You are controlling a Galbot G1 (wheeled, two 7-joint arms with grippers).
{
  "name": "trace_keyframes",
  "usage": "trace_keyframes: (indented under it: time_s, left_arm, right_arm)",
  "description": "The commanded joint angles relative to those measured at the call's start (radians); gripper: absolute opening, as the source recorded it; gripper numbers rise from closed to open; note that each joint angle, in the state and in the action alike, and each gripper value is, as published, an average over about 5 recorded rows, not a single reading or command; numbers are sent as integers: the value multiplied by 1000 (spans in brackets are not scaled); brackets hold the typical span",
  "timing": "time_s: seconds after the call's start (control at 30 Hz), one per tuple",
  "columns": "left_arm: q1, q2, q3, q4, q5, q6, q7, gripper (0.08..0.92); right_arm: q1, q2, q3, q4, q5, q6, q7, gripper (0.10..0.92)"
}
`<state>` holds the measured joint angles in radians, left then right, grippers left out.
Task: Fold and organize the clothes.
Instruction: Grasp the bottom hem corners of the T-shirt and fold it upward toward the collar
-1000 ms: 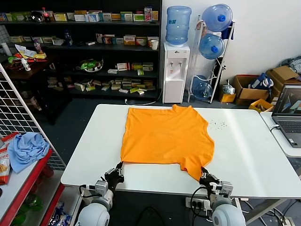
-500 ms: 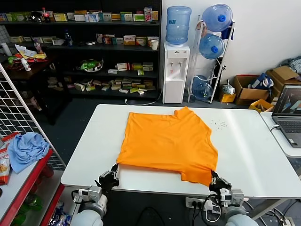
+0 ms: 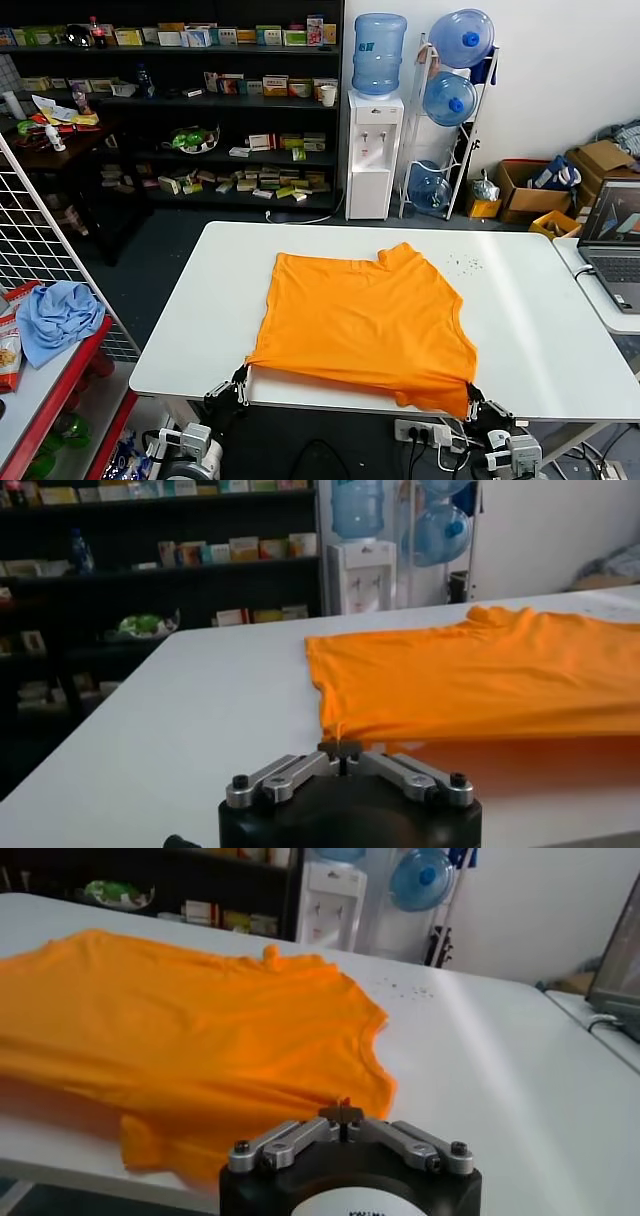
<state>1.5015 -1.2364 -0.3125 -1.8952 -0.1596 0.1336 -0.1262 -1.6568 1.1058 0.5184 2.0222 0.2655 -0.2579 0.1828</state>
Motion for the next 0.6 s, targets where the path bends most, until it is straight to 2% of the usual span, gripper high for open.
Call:
trace_keyframes:
  time_s: [0.03,0.3,0.6]
  left_arm:
    - [-130,-18,22,64,58,-18,-2,90]
    - [-265,-14,82,222,55,-21,-4,90]
    - [-352,-17,147,328,30,-10,-10,90]
  right_arm:
    - [169,-35,-11,-136,-53,117,-36,124]
    - [370,-48,-91,-322,-41,154,-71,124]
    - [479,-51,-166,-462,6,140,-85,124]
